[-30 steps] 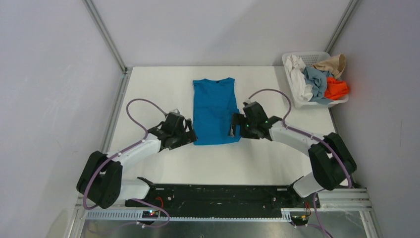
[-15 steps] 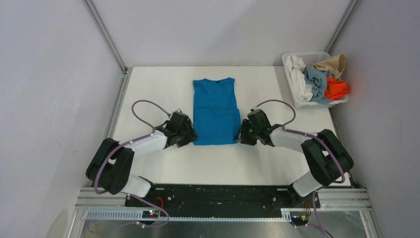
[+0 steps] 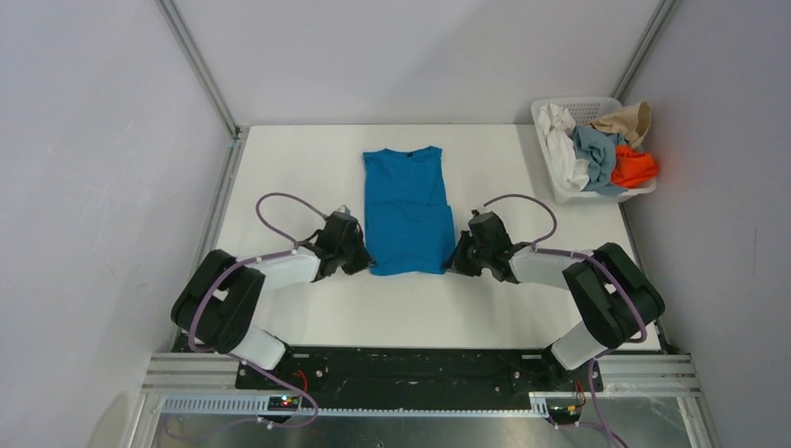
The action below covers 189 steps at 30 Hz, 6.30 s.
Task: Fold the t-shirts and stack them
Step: Grab one side of the 2/3 rectangular tshirt with both arms, then fold the long partially folded tshirt into a neat square, then put the neatly folded tshirt into the corner of the board with the left arm
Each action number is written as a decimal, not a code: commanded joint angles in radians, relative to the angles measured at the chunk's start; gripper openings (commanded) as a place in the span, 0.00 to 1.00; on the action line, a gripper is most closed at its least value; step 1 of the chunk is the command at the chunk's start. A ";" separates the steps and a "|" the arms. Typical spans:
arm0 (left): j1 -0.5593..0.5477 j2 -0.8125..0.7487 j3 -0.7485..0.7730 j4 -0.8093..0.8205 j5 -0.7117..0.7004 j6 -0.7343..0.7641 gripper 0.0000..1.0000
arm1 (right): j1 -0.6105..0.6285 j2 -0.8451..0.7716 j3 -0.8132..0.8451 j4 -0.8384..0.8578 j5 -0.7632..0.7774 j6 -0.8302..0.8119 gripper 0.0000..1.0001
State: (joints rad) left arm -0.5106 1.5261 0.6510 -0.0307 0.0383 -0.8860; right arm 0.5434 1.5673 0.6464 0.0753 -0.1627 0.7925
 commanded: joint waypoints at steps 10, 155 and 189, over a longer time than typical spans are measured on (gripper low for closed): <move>-0.192 -0.628 -0.374 -0.100 0.051 -0.100 0.00 | 0.305 -0.560 -0.217 -0.315 -0.005 0.083 0.00; 0.264 0.459 0.672 -0.276 0.083 0.268 0.00 | -0.319 -0.737 0.009 -0.510 0.103 -0.157 0.99; 0.809 0.974 1.792 -0.722 0.061 0.701 0.38 | -0.406 -0.685 -0.007 -0.493 0.117 -0.215 0.99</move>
State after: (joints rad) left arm 0.2955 2.5084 2.3726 -0.7498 0.0830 -0.1867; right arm 0.1417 0.8783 0.6376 -0.4358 -0.0425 0.5930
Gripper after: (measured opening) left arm 0.228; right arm 0.993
